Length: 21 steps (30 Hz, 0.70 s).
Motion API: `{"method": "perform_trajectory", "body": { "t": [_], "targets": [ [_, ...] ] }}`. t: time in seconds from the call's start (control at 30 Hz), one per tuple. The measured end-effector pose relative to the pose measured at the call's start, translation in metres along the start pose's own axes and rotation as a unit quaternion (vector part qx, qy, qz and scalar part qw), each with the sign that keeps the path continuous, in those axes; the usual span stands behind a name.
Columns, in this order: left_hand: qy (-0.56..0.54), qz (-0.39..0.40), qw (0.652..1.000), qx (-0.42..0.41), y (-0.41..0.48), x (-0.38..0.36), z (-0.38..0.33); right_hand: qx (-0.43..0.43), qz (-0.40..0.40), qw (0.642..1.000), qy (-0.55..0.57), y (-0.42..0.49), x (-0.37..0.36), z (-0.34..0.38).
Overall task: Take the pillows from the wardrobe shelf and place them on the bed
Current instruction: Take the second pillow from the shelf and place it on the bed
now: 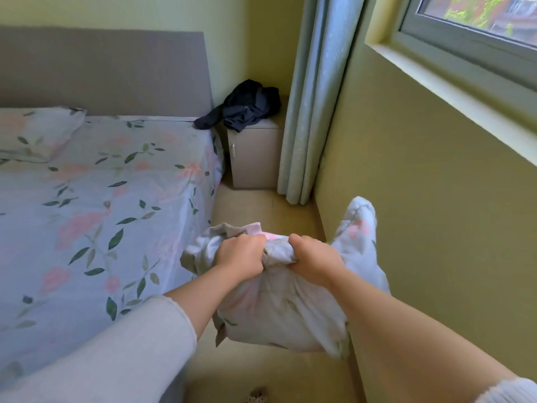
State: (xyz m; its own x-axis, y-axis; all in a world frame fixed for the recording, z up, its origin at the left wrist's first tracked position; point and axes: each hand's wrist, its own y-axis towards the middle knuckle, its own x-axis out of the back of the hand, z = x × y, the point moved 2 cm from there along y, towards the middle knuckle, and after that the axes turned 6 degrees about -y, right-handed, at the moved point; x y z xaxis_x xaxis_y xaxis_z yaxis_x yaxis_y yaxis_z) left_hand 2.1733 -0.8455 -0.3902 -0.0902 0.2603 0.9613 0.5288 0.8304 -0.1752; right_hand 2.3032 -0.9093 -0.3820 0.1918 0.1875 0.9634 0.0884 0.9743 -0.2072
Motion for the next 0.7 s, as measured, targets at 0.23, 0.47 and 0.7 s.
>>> {"method": "perform_trajectory", "body": {
  "t": [0.23, 0.47, 0.7],
  "targets": [
    [0.035, -0.005, 0.999, 0.019, 0.118, 0.032, 0.017, 0.004, 0.001, 1.0, 0.014, 0.117, 0.034, -0.029],
    [0.024, -0.036, 0.998, 0.055, 0.247, 0.057, 0.029, 0.056, -0.003, 0.998, 0.008, 0.254, 0.071, -0.074],
    [0.001, -0.036, 0.989, 0.145, 0.356, 0.089, 0.035, 0.12, 0.031, 0.992, 0.009, 0.384, 0.115, -0.111]
  ]
}}
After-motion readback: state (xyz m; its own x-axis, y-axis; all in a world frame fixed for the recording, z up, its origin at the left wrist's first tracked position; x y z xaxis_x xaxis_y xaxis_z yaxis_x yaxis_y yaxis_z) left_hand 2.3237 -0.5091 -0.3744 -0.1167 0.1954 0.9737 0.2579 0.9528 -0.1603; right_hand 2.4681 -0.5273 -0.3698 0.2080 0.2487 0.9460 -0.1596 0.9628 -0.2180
